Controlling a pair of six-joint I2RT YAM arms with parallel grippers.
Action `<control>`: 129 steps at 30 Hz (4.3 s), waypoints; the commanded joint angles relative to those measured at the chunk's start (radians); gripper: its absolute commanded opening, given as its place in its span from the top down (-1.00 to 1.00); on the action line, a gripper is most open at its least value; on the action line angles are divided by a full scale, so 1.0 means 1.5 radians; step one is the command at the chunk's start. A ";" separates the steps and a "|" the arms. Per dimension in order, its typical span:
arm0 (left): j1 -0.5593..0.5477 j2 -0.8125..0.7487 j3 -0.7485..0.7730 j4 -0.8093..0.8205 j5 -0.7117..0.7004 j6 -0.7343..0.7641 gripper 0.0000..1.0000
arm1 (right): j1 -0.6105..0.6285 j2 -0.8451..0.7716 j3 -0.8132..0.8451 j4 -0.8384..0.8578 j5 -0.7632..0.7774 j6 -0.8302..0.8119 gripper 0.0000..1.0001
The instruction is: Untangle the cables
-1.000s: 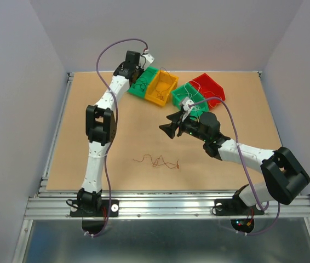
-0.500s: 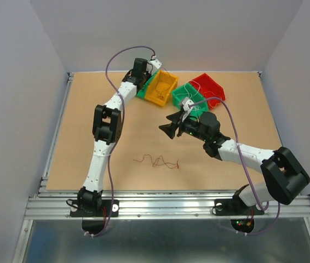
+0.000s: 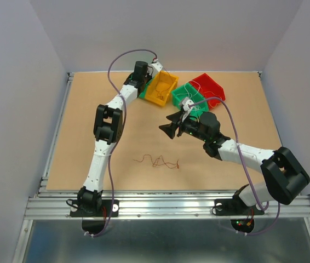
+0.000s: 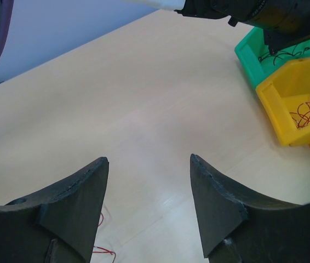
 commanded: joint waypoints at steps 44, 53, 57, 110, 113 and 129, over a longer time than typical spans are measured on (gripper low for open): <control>0.020 -0.908 -0.928 0.322 0.201 -0.248 -0.82 | 0.184 0.157 0.192 -0.553 0.025 -0.263 -1.00; 0.039 -0.917 -0.953 0.349 0.197 -0.265 -0.85 | 0.206 0.228 0.235 -0.592 0.107 -0.257 -1.00; 0.051 -0.905 -0.949 0.349 0.207 -0.269 -0.85 | 0.212 0.245 0.247 -0.600 0.129 -0.256 -0.65; 0.136 -0.921 -0.981 0.417 0.204 -0.335 -0.82 | -0.070 0.711 0.929 -0.141 0.588 -0.121 0.99; 0.136 -0.916 -0.980 0.417 0.207 -0.336 -0.81 | -0.071 0.715 0.921 -0.141 0.567 -0.134 0.84; 0.136 -0.910 -0.973 0.411 0.204 -0.334 -0.82 | -0.074 0.634 0.844 -0.174 0.540 -0.078 -0.30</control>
